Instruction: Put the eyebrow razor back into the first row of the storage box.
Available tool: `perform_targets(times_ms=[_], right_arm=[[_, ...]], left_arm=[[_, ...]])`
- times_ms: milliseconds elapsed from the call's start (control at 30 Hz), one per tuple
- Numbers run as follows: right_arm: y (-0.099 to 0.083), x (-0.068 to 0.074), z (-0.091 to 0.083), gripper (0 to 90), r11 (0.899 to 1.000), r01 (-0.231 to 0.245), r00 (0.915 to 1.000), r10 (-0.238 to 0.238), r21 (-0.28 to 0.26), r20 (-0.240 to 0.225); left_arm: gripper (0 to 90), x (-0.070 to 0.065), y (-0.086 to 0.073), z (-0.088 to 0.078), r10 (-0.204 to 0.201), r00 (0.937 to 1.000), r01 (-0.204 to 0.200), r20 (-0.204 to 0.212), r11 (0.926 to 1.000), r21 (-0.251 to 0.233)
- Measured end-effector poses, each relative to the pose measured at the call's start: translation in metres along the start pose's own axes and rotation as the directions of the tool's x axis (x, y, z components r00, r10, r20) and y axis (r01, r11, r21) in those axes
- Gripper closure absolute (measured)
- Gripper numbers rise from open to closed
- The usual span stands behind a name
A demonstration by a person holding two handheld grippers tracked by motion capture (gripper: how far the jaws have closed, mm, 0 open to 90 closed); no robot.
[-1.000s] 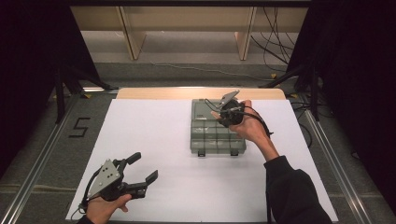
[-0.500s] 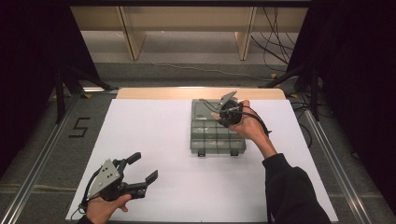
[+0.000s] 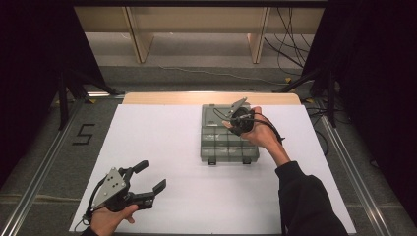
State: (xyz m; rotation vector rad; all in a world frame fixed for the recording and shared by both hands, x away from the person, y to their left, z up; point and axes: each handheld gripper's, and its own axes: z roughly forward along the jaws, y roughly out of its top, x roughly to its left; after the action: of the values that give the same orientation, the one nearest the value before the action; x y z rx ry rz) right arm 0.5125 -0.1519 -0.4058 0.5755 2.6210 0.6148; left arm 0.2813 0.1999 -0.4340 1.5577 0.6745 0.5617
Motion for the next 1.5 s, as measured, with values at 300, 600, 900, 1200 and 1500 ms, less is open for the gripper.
perform_targets(times_ms=[300,600,900,1200,1500], right_arm=[[-0.001,0.001,0.006,74.1,1.000,0.019,0.9998,-0.018,0.013,-0.007],[-0.003,0.002,0.012,74.1,0.999,0.023,0.9997,-0.022,0.032,-0.012],[-0.003,0.004,0.016,73.8,0.999,0.008,0.9996,-0.007,0.037,-0.028],[-0.003,0.005,0.016,72.2,0.999,0.006,0.9995,-0.005,0.036,-0.031],[-0.002,0.004,0.014,60.8,1.000,-0.015,0.9996,0.016,0.017,-0.022]], left_arm=[[16.2,0.000,0.000,0.000,0.000,1.0000,0.000,0.000,1.0000,0.000],[16.2,0.000,0.001,-0.002,0.003,1.0000,-0.003,-0.008,0.9999,0.012],[16.2,0.000,0.001,-0.002,0.004,1.0000,-0.004,-0.009,0.9999,0.012],[16.2,0.000,0.001,-0.002,-0.002,1.0000,0.002,-0.009,1.0000,0.009],[16.2,0.000,0.001,-0.002,0.004,0.9999,-0.004,-0.009,0.9999,0.011]])
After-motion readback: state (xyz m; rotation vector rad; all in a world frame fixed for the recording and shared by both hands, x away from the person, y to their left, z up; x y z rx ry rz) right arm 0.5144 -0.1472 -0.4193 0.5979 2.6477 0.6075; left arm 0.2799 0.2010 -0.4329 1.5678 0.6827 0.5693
